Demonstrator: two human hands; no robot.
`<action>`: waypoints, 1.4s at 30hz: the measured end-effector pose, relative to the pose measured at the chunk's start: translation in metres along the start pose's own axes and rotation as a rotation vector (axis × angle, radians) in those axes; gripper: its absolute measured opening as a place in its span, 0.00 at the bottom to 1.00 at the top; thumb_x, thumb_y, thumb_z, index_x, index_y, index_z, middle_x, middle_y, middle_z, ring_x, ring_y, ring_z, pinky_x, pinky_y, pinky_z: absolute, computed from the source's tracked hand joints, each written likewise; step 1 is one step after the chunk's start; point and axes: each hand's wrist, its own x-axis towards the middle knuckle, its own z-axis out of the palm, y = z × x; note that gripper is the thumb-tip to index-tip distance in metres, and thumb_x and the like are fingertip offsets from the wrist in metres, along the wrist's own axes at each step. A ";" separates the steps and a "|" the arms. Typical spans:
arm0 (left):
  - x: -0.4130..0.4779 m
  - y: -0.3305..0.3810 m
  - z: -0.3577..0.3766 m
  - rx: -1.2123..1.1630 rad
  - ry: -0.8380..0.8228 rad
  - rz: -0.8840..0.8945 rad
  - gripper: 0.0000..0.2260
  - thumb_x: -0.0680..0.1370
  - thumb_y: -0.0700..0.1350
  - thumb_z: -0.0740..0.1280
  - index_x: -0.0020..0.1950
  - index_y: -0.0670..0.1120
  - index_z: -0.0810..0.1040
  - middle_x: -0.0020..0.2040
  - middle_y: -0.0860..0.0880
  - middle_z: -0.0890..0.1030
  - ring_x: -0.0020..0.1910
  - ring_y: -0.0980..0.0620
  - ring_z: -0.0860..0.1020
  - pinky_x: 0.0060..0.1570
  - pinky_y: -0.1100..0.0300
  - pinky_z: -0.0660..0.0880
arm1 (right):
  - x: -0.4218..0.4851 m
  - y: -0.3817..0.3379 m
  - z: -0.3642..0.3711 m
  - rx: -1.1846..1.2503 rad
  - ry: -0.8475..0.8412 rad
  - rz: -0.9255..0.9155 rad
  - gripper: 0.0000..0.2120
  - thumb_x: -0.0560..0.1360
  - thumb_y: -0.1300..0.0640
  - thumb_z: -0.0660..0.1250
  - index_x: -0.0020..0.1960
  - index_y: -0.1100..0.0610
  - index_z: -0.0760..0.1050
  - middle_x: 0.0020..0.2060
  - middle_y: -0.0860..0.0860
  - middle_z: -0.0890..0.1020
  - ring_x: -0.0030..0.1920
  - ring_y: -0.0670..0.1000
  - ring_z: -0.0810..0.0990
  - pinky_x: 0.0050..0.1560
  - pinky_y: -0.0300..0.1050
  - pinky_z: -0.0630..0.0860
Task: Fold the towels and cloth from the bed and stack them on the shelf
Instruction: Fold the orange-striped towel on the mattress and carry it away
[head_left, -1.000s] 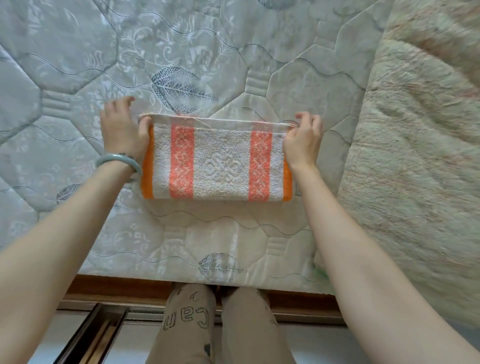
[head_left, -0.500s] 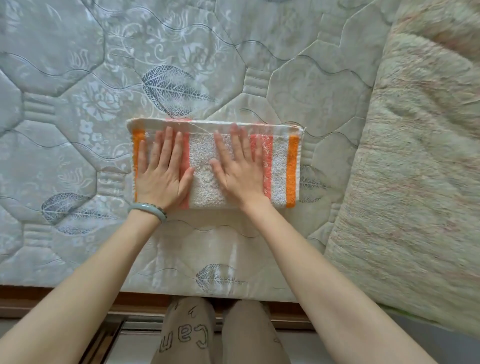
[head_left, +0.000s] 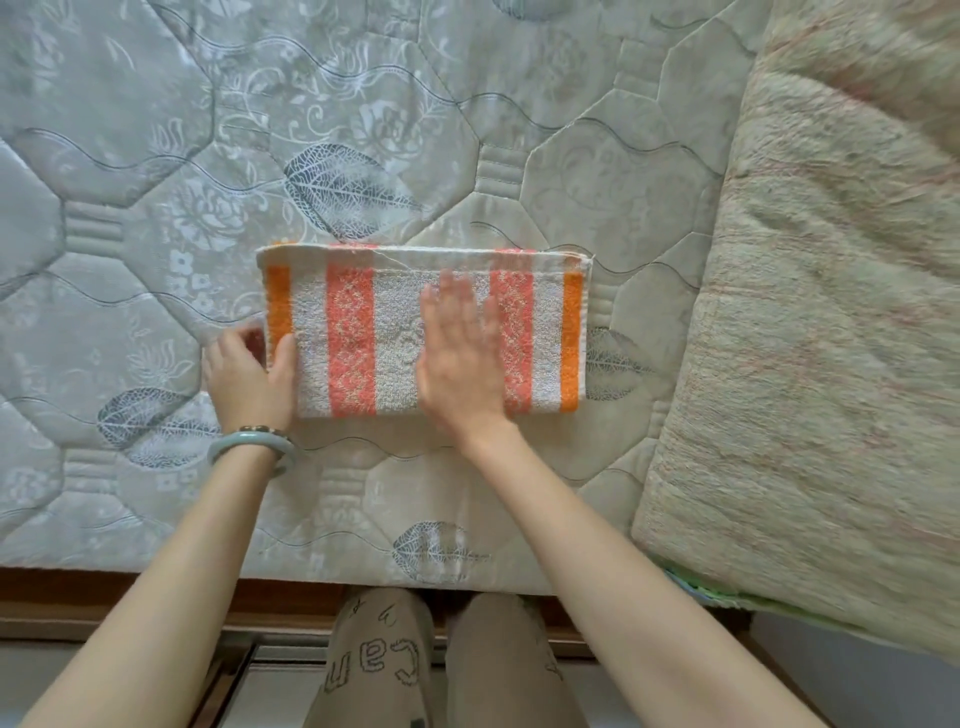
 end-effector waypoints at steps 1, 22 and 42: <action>0.001 0.003 -0.001 -0.032 -0.059 -0.058 0.18 0.77 0.52 0.66 0.58 0.39 0.72 0.55 0.39 0.77 0.54 0.42 0.75 0.54 0.49 0.70 | 0.000 -0.010 0.006 -0.033 -0.055 -0.008 0.32 0.74 0.55 0.54 0.75 0.63 0.49 0.75 0.58 0.54 0.76 0.56 0.38 0.73 0.56 0.37; -0.119 0.150 -0.017 -0.167 -0.360 0.475 0.12 0.73 0.40 0.65 0.56 0.40 0.73 0.49 0.46 0.73 0.46 0.46 0.74 0.45 0.55 0.73 | -0.007 0.019 -0.122 1.898 -0.308 0.741 0.05 0.76 0.60 0.66 0.51 0.57 0.74 0.36 0.51 0.77 0.32 0.47 0.77 0.31 0.37 0.76; -0.057 0.107 0.091 0.583 -0.188 0.929 0.32 0.79 0.64 0.44 0.78 0.47 0.52 0.78 0.45 0.50 0.77 0.52 0.37 0.74 0.45 0.39 | -0.006 0.108 -0.033 0.157 0.205 0.157 0.26 0.73 0.56 0.61 0.71 0.56 0.67 0.70 0.60 0.68 0.71 0.59 0.63 0.70 0.54 0.57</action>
